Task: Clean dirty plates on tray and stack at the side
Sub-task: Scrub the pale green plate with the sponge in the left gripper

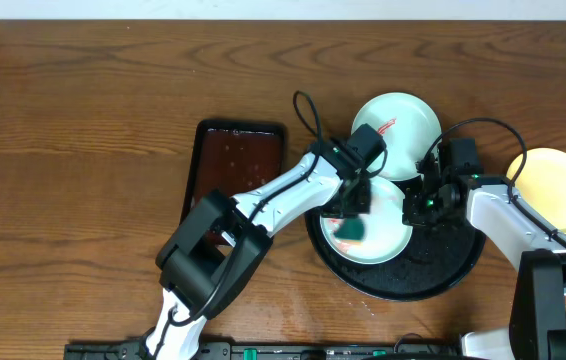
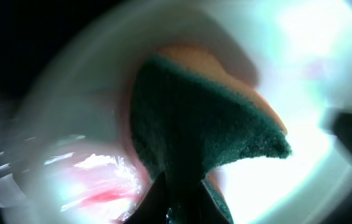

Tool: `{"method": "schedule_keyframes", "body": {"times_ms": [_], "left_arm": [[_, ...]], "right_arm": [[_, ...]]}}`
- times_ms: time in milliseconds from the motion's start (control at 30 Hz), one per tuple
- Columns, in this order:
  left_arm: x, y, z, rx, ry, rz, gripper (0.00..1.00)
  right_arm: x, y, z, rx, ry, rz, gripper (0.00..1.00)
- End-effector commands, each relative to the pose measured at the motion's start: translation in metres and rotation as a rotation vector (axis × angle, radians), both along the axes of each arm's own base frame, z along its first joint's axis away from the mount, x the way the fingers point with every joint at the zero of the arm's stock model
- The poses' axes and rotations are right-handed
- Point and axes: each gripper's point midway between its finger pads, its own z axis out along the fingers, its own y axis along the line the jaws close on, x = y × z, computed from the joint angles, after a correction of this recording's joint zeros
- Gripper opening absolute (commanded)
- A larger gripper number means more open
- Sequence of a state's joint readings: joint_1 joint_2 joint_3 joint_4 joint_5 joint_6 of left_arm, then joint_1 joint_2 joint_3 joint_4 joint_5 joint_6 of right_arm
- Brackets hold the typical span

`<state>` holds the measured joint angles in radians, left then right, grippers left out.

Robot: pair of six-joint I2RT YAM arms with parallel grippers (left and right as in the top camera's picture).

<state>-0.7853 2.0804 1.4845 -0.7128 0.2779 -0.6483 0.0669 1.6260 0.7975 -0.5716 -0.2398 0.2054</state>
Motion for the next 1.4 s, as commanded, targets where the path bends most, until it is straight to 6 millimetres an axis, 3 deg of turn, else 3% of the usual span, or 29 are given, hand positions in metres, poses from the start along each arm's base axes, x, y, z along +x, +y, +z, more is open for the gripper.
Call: {"method": "schedule_keyframes", "body": {"times_ms": [0,100,167,233,467,567,833,1033,1167,1267,1367], "left_arm": [[0.028,0.072,-0.025,0.33,-0.107,0.074,0.07],[0.055,0.094,-0.003,0.487,-0.247,-0.044,0.07],[0.056,0.088,-0.005,0.456,-0.245,-0.069,0.07],[0.05,0.073,-0.011,0.381,-0.209,-0.074,0.07],[-0.005,-0.028,-0.04,-0.124,0.1,-0.169,0.07],[-0.022,-0.044,-0.041,-0.196,0.161,-0.203,0.07],[-0.037,-0.07,-0.025,-0.261,0.106,-0.392,0.07],[-0.044,-0.074,-0.022,-0.293,0.105,-0.456,0.08],[-0.04,-0.064,-0.025,-0.242,0.108,-0.43,0.08],[-0.013,-0.02,-0.035,0.042,0.043,-0.302,0.07],[0.01,0.023,-0.028,0.288,-0.036,-0.221,0.07]], "right_arm": [[-0.007,-0.005,-0.016,-0.055,0.051,-0.022,0.01],[-0.007,-0.005,-0.016,-0.055,0.052,-0.022,0.01],[-0.007,-0.005,-0.016,-0.055,0.051,-0.022,0.01],[-0.007,-0.005,-0.016,-0.055,0.052,-0.023,0.01],[-0.007,-0.005,-0.016,-0.054,0.055,-0.037,0.01],[-0.007,-0.005,-0.016,-0.054,0.055,-0.037,0.01],[-0.007,-0.005,-0.016,-0.054,0.055,-0.037,0.01],[-0.007,-0.005,-0.016,-0.054,0.054,-0.037,0.01],[-0.007,-0.005,-0.016,-0.054,0.055,-0.037,0.01],[-0.007,-0.005,-0.016,-0.054,0.055,-0.037,0.01],[-0.007,-0.005,-0.016,-0.053,0.053,-0.037,0.01]]}}
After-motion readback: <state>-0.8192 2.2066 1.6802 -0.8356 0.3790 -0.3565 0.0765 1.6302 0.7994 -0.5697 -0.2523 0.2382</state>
